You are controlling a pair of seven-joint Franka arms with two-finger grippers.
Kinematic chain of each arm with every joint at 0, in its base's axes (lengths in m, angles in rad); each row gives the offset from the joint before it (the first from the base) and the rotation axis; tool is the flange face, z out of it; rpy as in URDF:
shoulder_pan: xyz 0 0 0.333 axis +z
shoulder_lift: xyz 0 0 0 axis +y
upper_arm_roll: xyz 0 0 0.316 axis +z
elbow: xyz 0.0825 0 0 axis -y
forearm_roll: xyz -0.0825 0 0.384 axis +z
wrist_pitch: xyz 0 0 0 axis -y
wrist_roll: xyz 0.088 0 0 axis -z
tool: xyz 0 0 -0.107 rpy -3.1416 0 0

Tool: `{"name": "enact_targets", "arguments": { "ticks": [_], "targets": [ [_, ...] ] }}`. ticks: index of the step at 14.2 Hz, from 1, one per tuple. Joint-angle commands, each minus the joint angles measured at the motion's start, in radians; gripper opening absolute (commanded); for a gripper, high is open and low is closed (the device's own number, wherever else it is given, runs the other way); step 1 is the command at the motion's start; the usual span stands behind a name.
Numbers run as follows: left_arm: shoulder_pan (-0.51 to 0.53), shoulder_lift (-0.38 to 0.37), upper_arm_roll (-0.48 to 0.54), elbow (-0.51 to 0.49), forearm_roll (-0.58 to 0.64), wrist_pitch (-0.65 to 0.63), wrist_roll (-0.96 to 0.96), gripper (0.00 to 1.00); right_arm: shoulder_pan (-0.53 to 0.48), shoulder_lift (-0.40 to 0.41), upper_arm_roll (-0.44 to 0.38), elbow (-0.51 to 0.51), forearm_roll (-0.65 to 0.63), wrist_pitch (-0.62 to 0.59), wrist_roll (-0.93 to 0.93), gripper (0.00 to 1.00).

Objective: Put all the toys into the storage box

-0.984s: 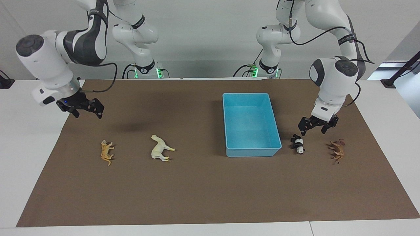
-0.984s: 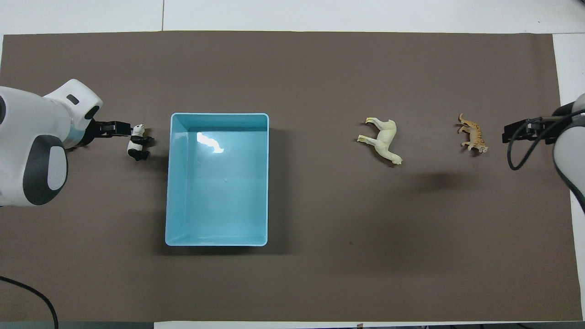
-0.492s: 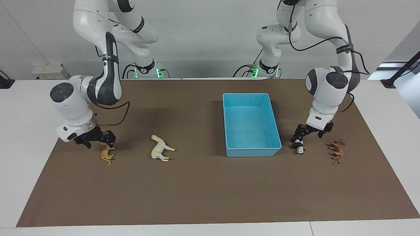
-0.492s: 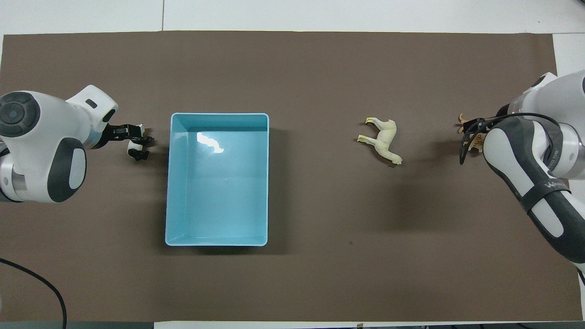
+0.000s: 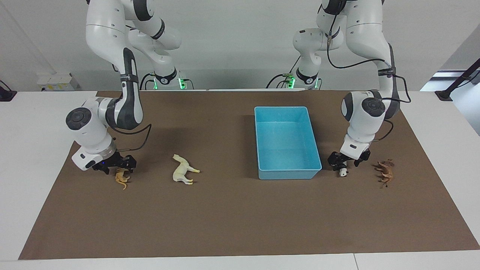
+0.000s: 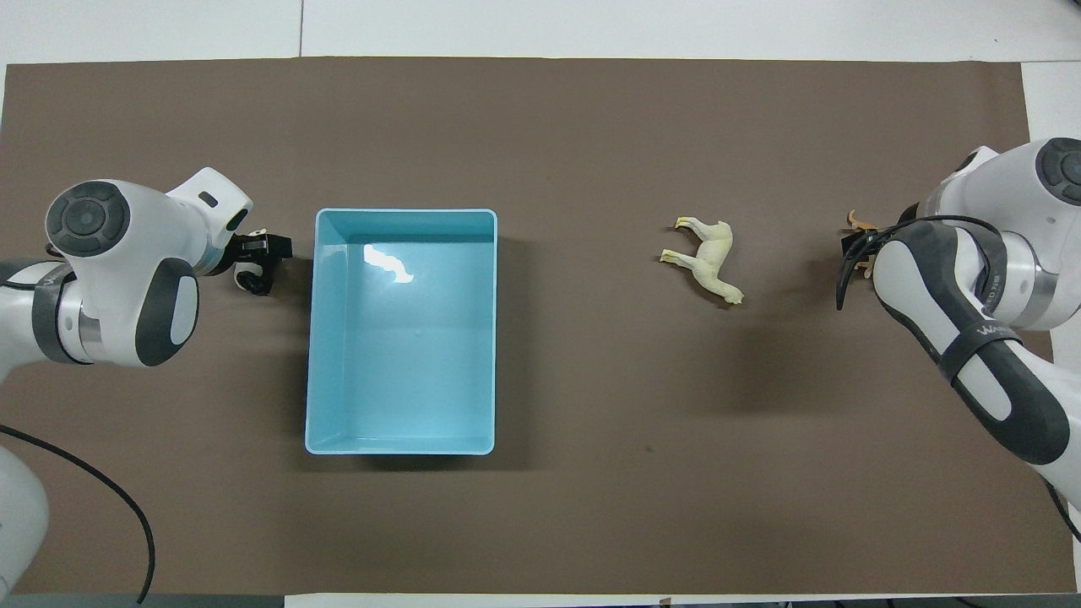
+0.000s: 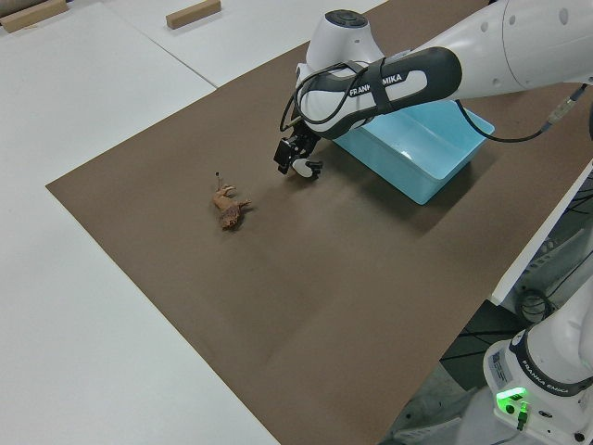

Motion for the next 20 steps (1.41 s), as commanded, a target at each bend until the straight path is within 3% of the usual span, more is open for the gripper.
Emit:
{"name": "enact_targets", "arguments": {
  "ticks": [1,2,3,4,6,7,8,12,13,14,15,16,20],
  "targets": [
    [-0.002,0.002,0.008,-0.018,0.024,0.026,-0.011,0.9,-0.009,0.007,0.003,-0.023,0.023,0.064,-0.074,1.0],
    [-0.006,0.002,0.008,-0.018,0.024,0.024,-0.022,0.62,-0.007,0.007,0.003,-0.044,0.023,0.09,-0.076,1.0],
    [-0.008,0.002,0.008,-0.018,0.024,0.023,-0.025,0.46,-0.007,0.004,0.003,-0.056,0.023,0.096,-0.076,1.0],
    [-0.01,0.0,0.008,-0.024,0.024,0.021,-0.027,0.38,-0.007,0.001,0.003,-0.064,0.023,0.095,-0.076,0.96],
    [-0.008,-0.001,0.008,-0.027,0.024,0.021,-0.039,0.37,-0.007,-0.002,0.003,-0.075,0.023,0.096,-0.074,0.76],
    [-0.008,-0.001,0.008,-0.028,0.024,0.021,-0.04,0.37,-0.007,-0.002,0.003,-0.076,0.023,0.096,-0.074,0.46],
    [-0.01,-0.001,0.008,-0.033,0.024,0.024,-0.042,0.37,-0.007,-0.002,0.003,-0.075,0.023,0.095,-0.071,0.03],
    [-0.008,-0.003,0.008,-0.038,0.024,0.029,-0.05,0.27,-0.009,-0.002,0.005,-0.049,0.023,0.083,-0.059,0.0],
    [-0.01,-0.003,0.008,-0.038,0.024,0.03,-0.05,0.3,-0.007,-0.006,0.005,-0.038,0.023,0.072,-0.051,0.0],
    [-0.008,-0.003,0.008,-0.038,0.024,0.03,-0.05,0.48,-0.007,-0.017,0.006,-0.023,0.023,0.052,-0.045,0.0],
    [-0.008,-0.004,0.008,-0.044,0.024,0.032,-0.048,0.81,-0.006,-0.029,0.009,0.002,0.023,0.011,-0.038,0.0],
    [-0.008,-0.006,0.008,-0.048,0.023,0.033,-0.05,1.0,-0.004,-0.042,0.011,0.038,0.023,-0.046,-0.028,0.0],
    [-0.005,-0.007,0.008,-0.052,0.024,0.032,-0.05,1.0,0.036,-0.088,0.013,0.239,0.021,-0.337,0.022,0.0]
  ]
}}
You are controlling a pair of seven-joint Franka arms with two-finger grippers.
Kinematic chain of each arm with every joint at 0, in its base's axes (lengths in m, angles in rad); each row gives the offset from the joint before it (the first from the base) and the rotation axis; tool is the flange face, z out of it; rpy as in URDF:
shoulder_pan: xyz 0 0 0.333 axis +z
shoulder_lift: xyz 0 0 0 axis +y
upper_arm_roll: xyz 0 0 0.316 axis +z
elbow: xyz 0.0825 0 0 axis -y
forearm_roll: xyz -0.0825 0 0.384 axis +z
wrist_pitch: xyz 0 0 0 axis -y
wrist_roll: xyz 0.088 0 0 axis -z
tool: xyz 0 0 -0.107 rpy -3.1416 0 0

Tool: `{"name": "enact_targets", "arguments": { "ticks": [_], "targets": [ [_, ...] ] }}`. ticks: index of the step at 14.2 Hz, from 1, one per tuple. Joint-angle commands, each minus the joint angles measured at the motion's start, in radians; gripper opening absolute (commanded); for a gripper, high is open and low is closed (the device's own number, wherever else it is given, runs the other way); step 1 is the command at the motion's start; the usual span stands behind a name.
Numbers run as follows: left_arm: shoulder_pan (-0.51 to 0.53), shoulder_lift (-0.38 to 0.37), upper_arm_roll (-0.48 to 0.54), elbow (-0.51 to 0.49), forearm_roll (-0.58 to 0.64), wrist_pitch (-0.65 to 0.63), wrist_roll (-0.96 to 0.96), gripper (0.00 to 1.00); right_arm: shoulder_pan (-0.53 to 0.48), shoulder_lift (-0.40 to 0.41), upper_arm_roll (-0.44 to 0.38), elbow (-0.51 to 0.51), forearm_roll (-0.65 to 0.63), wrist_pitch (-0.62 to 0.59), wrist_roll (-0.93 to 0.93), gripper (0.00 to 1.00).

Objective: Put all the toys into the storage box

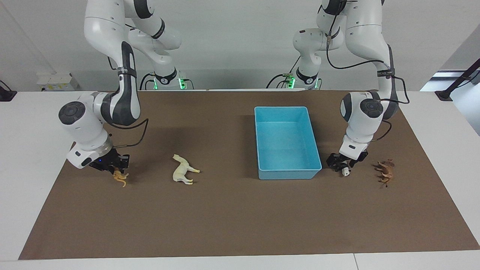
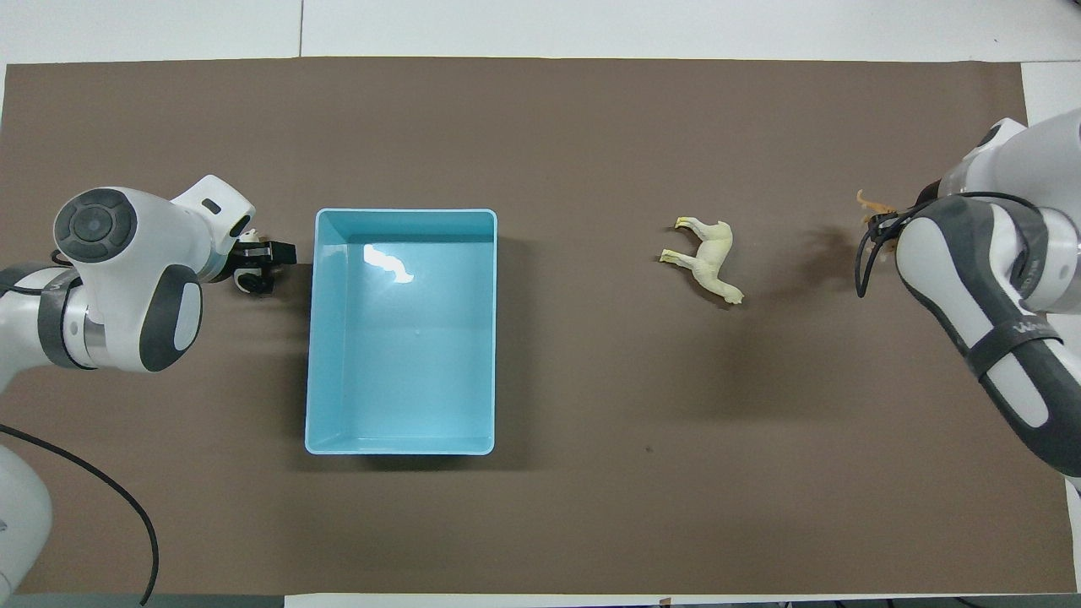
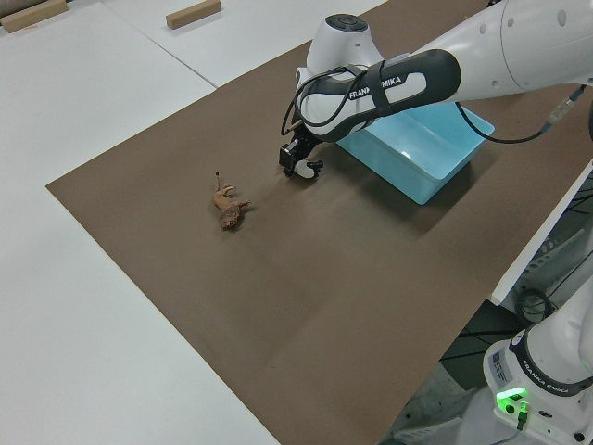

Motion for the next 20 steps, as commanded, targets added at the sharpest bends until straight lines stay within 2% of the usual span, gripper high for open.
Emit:
{"name": "enact_targets", "arguments": {
  "ticks": [1,4,5,8,9,11,12,15,17,20],
  "targets": [
    [-0.003,-0.006,0.004,-0.025,0.015,0.029,-0.021,1.0,0.039,-0.029,0.004,0.153,0.007,-0.205,0.067,0.0],
    [-0.004,-0.006,0.004,-0.031,0.015,0.032,-0.024,1.0,0.132,-0.029,0.004,0.319,0.003,-0.389,0.209,0.0],
    [-0.008,-0.006,0.004,-0.033,0.015,0.038,-0.027,0.9,0.181,-0.027,0.004,0.361,-0.003,-0.43,0.272,0.0],
    [-0.009,-0.007,0.004,-0.045,0.015,0.055,-0.044,0.87,0.328,-0.027,0.005,0.409,0.003,-0.449,0.48,0.0],
    [-0.009,-0.007,0.004,-0.045,0.015,0.055,-0.046,0.75,0.397,-0.026,0.005,0.419,0.003,-0.439,0.58,0.0],
    [-0.008,-0.006,0.004,-0.039,0.015,0.051,-0.049,0.21,0.511,-0.026,0.005,0.419,0.006,-0.4,0.756,0.0],
    [-0.008,-0.004,0.004,-0.025,0.015,0.037,-0.049,0.0,0.566,-0.026,0.005,0.419,0.006,-0.382,0.816,0.0],
    [-0.003,-0.003,0.003,0.067,0.009,-0.07,-0.044,0.0,0.723,0.003,0.005,0.41,0.011,-0.293,0.968,0.0],
    [0.006,-0.013,0.003,0.133,0.006,-0.159,-0.04,0.0,0.774,0.048,0.005,0.404,0.014,-0.21,1.039,0.0],
    [-0.007,-0.03,0.0,0.353,-0.022,-0.439,-0.041,0.0,0.847,0.143,0.004,0.41,0.014,-0.106,1.145,0.0]
  ]
}}
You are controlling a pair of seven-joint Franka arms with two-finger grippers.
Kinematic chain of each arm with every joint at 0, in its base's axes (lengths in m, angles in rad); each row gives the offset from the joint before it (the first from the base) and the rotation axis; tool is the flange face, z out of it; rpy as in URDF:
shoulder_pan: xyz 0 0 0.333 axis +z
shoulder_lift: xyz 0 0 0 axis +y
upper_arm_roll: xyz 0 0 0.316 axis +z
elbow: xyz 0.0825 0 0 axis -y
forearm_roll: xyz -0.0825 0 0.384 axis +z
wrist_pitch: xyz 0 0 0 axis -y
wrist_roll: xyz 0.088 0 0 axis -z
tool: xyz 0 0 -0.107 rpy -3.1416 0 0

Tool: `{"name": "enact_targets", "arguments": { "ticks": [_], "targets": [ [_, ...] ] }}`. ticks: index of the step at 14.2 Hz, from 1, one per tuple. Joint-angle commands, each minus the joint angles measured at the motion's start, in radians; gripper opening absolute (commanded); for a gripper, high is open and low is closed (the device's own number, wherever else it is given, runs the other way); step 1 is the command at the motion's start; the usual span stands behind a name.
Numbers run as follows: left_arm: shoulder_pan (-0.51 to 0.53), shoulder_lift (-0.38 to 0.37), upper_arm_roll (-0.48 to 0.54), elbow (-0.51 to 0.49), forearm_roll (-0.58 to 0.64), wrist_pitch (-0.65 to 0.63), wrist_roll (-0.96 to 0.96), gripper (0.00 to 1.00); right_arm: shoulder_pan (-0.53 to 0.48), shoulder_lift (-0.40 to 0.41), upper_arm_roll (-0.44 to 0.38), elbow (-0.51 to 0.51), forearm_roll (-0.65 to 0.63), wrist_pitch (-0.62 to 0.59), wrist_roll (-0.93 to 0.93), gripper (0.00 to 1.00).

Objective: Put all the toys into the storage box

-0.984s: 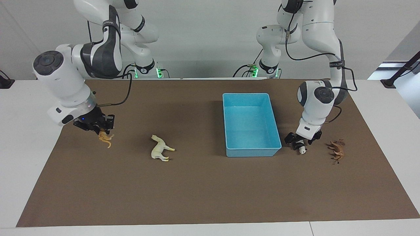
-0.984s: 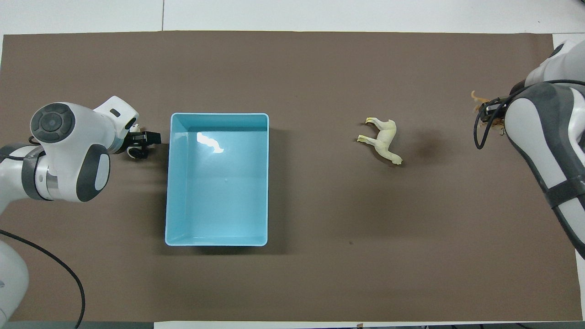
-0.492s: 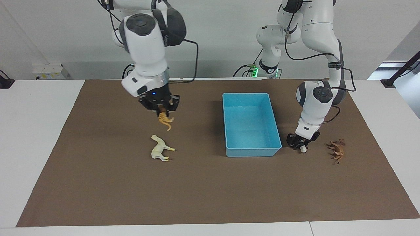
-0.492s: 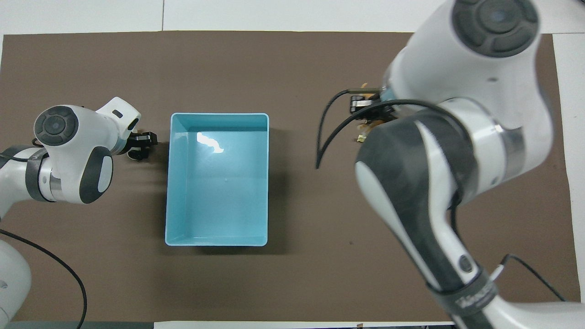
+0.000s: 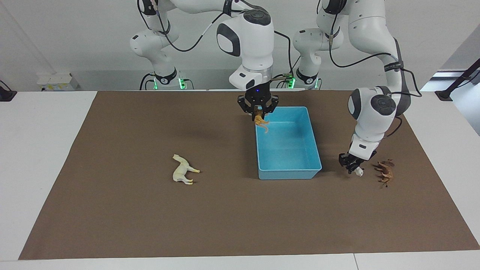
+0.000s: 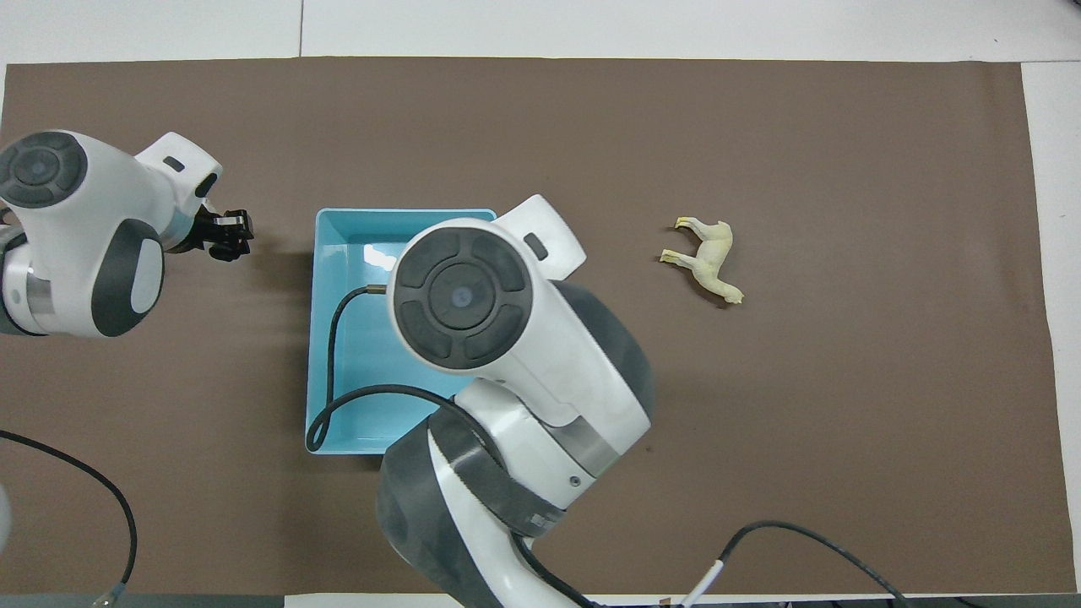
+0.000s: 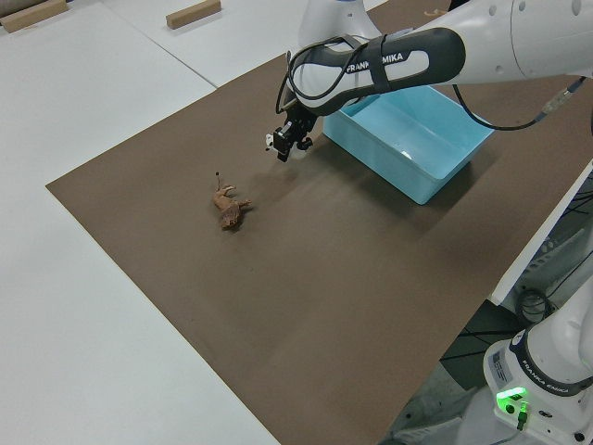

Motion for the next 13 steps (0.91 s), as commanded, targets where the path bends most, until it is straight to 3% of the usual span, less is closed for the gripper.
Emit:
{"name": "enact_targets", "arguments": {
  "ticks": [1,2,3,8,12,13],
  "targets": [
    [-0.012,-0.02,-0.011,0.203,-0.037,-0.251,-0.016,0.0,0.041,0.107,-0.007,0.022,0.014,0.114,0.079,0.0],
    [-0.018,-0.024,-0.029,0.245,-0.054,-0.3,-0.026,0.0,0.049,0.115,-0.007,0.016,0.017,0.164,0.125,0.0],
    [-0.02,-0.05,-0.037,0.256,-0.054,-0.338,-0.05,0.0,0.047,0.114,-0.009,0.009,0.017,0.174,0.145,0.99],
    [-0.112,-0.127,-0.049,0.233,-0.055,-0.399,-0.186,0.0,0.025,0.106,-0.021,0.082,0.058,-0.008,0.197,1.0],
    [-0.274,-0.204,-0.049,0.059,-0.055,-0.293,-0.453,0.0,-0.214,0.018,-0.029,0.076,0.055,-0.125,-0.08,1.0],
    [-0.305,-0.219,-0.049,0.017,-0.055,-0.25,-0.507,0.66,-0.247,0.02,-0.032,0.065,0.051,-0.124,-0.12,1.0]
  ]
}}
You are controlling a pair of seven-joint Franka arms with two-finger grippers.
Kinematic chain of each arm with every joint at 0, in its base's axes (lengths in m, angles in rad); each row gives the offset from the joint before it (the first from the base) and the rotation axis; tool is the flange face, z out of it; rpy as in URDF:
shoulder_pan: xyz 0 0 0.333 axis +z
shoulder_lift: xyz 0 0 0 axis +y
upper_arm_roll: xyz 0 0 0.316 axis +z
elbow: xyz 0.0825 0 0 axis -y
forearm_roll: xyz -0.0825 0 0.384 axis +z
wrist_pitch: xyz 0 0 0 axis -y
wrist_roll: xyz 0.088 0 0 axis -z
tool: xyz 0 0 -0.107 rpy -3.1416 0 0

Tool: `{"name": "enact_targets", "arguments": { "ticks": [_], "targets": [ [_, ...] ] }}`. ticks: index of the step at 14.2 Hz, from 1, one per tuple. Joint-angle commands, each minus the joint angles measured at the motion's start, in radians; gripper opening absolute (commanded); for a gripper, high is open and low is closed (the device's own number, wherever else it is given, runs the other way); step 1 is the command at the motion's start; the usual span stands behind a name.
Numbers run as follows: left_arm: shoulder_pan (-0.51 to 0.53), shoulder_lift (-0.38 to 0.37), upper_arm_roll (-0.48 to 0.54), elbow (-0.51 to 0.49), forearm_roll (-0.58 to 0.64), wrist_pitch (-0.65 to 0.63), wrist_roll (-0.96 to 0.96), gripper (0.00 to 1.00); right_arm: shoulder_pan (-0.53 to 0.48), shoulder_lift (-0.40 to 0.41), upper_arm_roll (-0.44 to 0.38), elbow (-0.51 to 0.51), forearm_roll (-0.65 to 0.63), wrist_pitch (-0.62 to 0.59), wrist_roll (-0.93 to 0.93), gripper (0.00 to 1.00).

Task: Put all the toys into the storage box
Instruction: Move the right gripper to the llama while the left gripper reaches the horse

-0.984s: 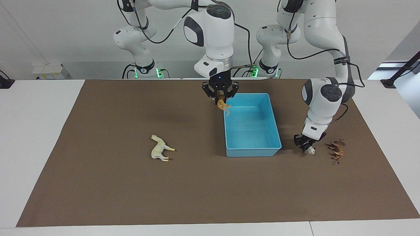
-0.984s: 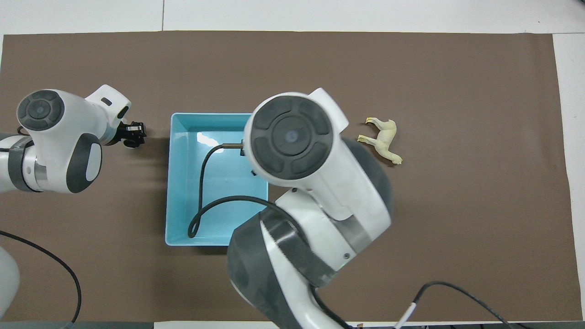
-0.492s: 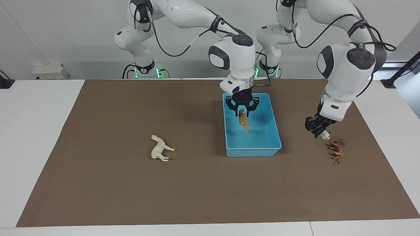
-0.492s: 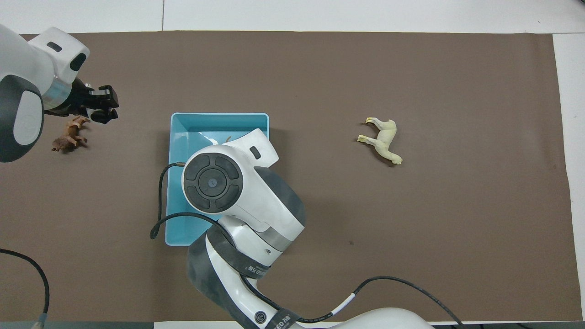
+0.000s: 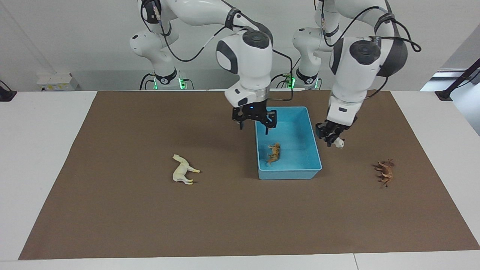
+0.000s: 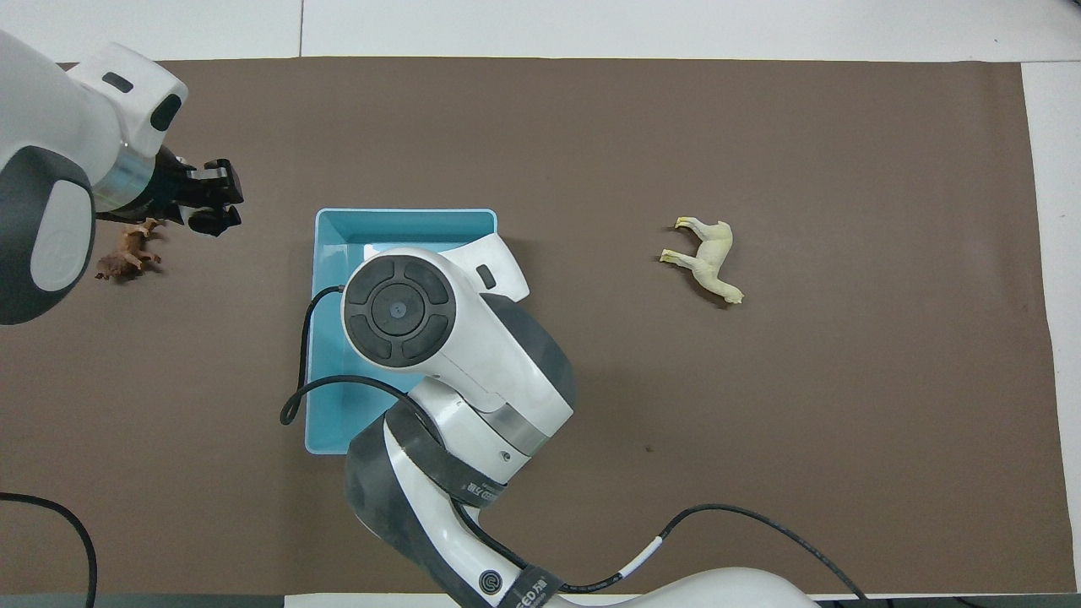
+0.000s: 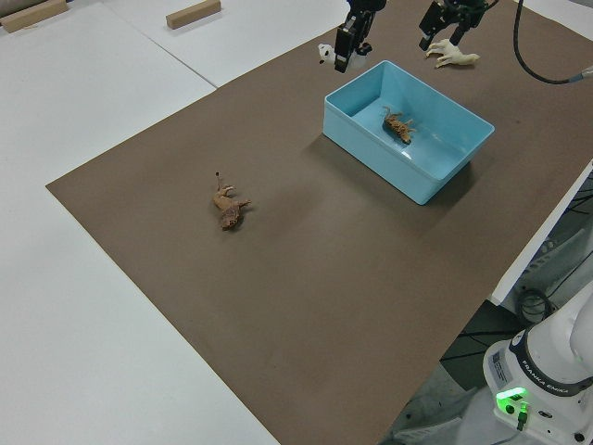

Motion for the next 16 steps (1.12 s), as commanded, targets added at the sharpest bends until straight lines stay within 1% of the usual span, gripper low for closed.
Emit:
{"name": "enact_targets", "arguments": {
  "ticks": [1,2,4,5,7,9,10,11,14,16],
  "targets": [
    [-0.075,-0.083,0.015,-0.147,-0.008,0.104,-0.121,1.0,-0.132,-0.03,0.007,-0.067,0.015,-0.003,-0.122,1.0],
    [-0.073,-0.085,0.015,-0.149,-0.008,0.098,-0.119,1.0,-0.178,-0.044,0.005,-0.109,0.015,0.022,-0.123,1.0],
    [-0.066,-0.089,0.015,-0.146,-0.008,0.057,-0.101,1.0,-0.249,-0.091,0.004,-0.25,0.014,0.109,-0.129,1.0],
    [-0.055,-0.089,0.024,-0.143,-0.008,0.056,-0.058,1.0,-0.264,-0.111,0.004,-0.323,0.014,0.149,-0.153,1.0],
    [0.06,-0.086,0.029,-0.144,-0.008,0.064,0.179,1.0,-0.268,-0.108,0.004,-0.422,0.005,0.232,-0.17,1.0],
    [0.23,-0.08,0.027,-0.152,-0.008,0.102,0.549,1.0,-0.295,-0.093,0.004,-0.5,-0.006,0.339,-0.21,1.0],
    [0.294,-0.062,0.027,-0.154,-0.008,0.139,0.68,1.0,-0.291,-0.079,0.004,-0.523,-0.006,0.37,-0.224,1.0],
    [0.337,-0.036,0.027,-0.154,-0.008,0.173,0.758,1.0,-0.295,-0.067,0.004,-0.529,-0.006,0.383,-0.233,1.0],
    [0.453,0.07,0.029,-0.154,-0.008,0.327,1.072,1.0,-0.297,-0.065,0.004,-0.575,-0.006,0.422,-0.303,1.0],
    [0.502,0.137,0.029,-0.149,-0.008,0.401,1.143,1.0,-0.297,-0.05,0.004,-0.595,-0.006,0.473,-0.308,1.0]
  ]
}}
